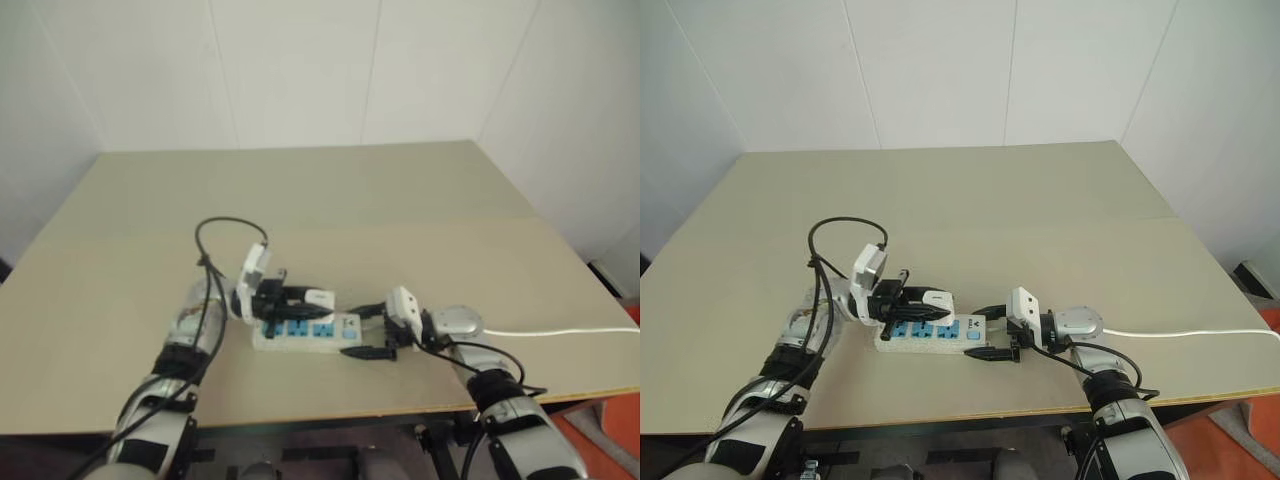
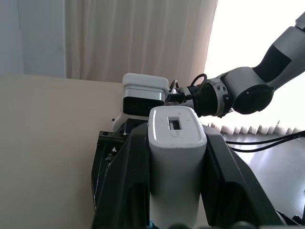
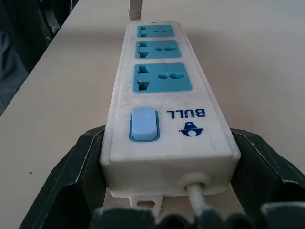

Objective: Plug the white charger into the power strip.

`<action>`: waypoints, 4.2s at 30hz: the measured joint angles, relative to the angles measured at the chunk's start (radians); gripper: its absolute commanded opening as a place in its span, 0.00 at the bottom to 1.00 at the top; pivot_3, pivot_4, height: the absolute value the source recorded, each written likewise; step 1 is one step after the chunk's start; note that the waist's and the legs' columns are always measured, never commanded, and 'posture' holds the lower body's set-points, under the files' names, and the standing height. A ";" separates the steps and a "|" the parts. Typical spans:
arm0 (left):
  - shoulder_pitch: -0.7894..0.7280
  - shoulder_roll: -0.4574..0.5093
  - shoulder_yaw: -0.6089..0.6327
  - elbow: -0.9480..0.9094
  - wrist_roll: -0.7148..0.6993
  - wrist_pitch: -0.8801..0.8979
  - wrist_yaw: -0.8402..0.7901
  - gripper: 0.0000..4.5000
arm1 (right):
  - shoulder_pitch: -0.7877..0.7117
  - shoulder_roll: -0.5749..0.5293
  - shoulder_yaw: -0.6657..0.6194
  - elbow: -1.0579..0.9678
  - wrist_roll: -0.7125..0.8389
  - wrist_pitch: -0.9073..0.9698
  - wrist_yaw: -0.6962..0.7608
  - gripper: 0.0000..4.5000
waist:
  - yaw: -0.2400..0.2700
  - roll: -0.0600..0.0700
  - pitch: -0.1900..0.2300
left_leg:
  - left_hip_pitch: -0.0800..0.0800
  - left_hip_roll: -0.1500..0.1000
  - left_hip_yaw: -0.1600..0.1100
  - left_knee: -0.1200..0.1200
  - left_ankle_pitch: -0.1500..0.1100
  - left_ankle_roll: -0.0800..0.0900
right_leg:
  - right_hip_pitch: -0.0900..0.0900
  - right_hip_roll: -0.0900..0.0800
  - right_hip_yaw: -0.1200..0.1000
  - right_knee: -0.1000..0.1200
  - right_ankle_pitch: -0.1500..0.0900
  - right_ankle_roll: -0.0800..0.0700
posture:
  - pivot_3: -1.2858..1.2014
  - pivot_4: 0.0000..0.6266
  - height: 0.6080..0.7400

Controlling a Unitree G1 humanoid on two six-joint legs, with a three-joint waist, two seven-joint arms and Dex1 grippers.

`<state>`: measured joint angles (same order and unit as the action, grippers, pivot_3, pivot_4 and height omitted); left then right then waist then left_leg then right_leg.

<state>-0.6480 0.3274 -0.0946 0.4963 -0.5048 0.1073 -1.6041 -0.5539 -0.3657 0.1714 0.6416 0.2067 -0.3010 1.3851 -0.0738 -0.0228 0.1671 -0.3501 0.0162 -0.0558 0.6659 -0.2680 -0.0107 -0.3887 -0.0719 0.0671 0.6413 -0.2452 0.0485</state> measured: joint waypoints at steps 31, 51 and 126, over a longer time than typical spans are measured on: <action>0.017 -0.010 -0.013 0.120 0.076 -0.150 -0.001 0.22 | 0.010 0.005 0.010 -0.022 -0.001 0.006 -0.014 0.76 | 0.000 0.000 0.000 | 0.000 0.000 0.000 -0.001 0.000 0.000 | 0.000 0.001 0.000 0.000 0.000 0.000 | 0.52 0.24 1.00; -0.004 -0.047 0.017 0.191 0.094 -0.193 0.004 0.22 | 0.011 0.006 0.011 -0.023 -0.003 0.007 -0.016 0.76 | 0.000 0.000 0.000 | 0.000 0.000 0.000 -0.002 0.000 0.000 | 0.000 0.001 0.000 -0.001 0.000 0.000 | 0.52 0.24 1.00; 0.020 0.143 -0.035 0.248 0.149 -0.242 0.010 0.63 | -0.016 0.052 0.048 0.025 -0.028 -0.008 -0.073 0.76 | -0.024 0.008 -0.012 | 0.012 0.013 0.004 -0.010 -0.001 0.000 | 0.004 0.015 0.006 -0.002 -0.003 0.002 | 0.52 0.24 1.00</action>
<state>-0.6278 0.4699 -0.1300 0.7447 -0.3554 -0.1349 -1.5941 -0.5696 -0.3133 0.2191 0.6666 0.1786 -0.3090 1.3118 -0.0980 -0.0147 0.1548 -0.3378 0.0294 -0.0516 0.6562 -0.2685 -0.0105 -0.3846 -0.0573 0.0727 0.6391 -0.2484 0.0504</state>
